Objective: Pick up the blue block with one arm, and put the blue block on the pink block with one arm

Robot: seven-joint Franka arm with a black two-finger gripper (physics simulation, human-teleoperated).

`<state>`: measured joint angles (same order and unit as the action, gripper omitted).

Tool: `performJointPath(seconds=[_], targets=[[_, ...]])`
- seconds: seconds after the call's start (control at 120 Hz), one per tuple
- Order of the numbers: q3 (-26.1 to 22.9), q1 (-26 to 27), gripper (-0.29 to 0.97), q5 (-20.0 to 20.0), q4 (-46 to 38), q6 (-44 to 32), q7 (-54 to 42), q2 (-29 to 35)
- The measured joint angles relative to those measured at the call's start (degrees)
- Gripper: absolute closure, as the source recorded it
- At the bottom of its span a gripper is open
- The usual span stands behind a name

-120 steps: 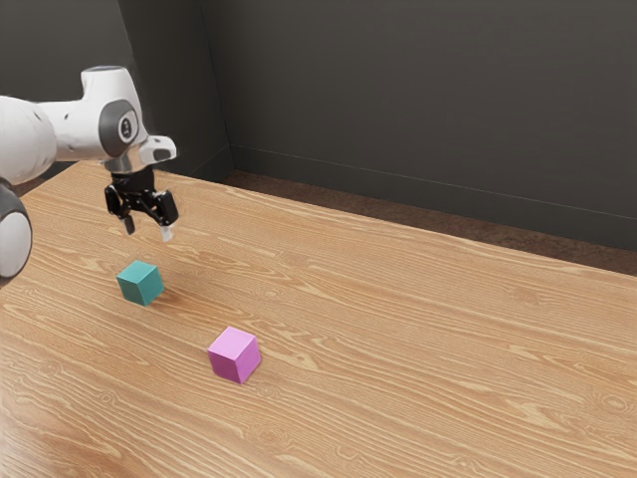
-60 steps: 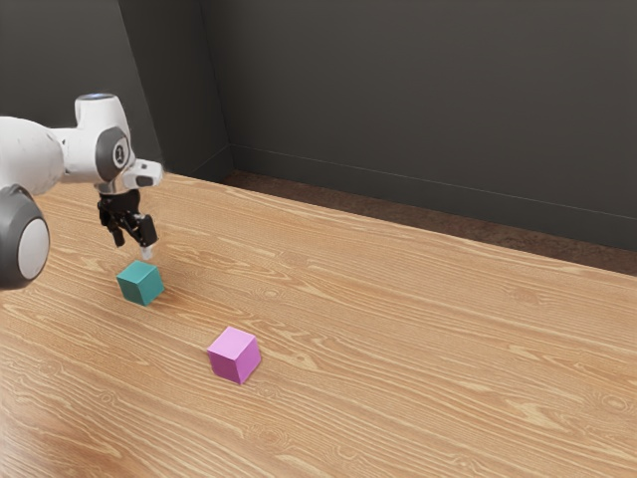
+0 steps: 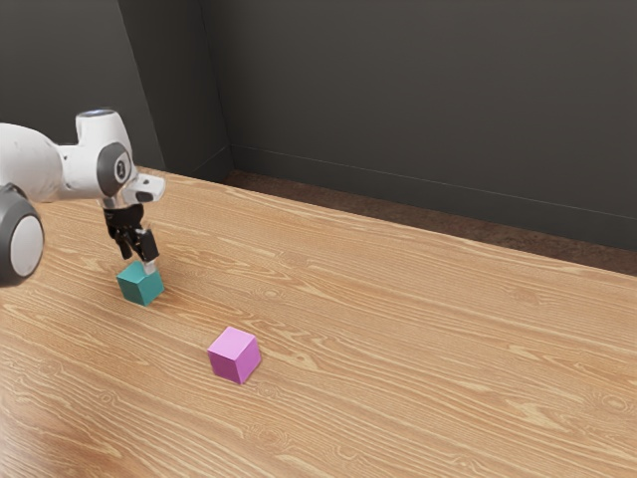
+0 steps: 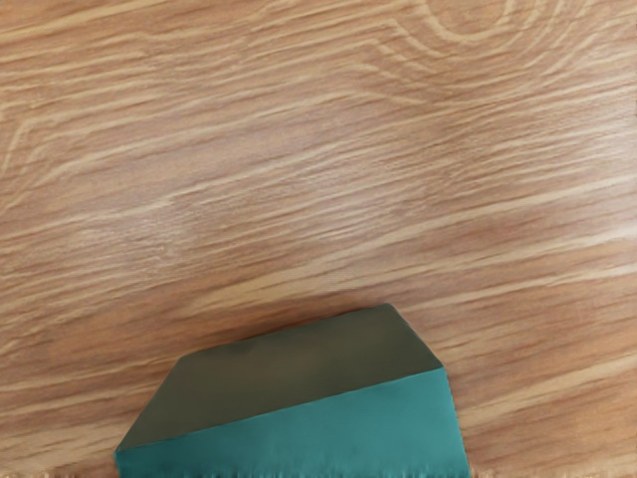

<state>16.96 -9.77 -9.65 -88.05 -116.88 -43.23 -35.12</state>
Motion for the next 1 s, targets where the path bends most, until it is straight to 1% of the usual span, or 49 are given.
performJointPath(seconds=[0.275, 0.642, 0.708, 0.917, 1.0], targets=[[0.0, -0.3, 0.00, -0.1, -1.5, -2.1, 1.7, -0.3], [0.0, 0.0, 0.00, -1.3, -3.8, -3.6, 3.6, -0.9], [0.0, 0.0, 0.04, -1.4, -3.9, -3.8, 3.9, -0.9], [0.0, -0.1, 0.24, -2.2, -4.0, -4.1, 4.7, -1.0], [0.0, -0.1, 0.29, -2.2, -4.0, -4.3, 5.0, -1.0]])
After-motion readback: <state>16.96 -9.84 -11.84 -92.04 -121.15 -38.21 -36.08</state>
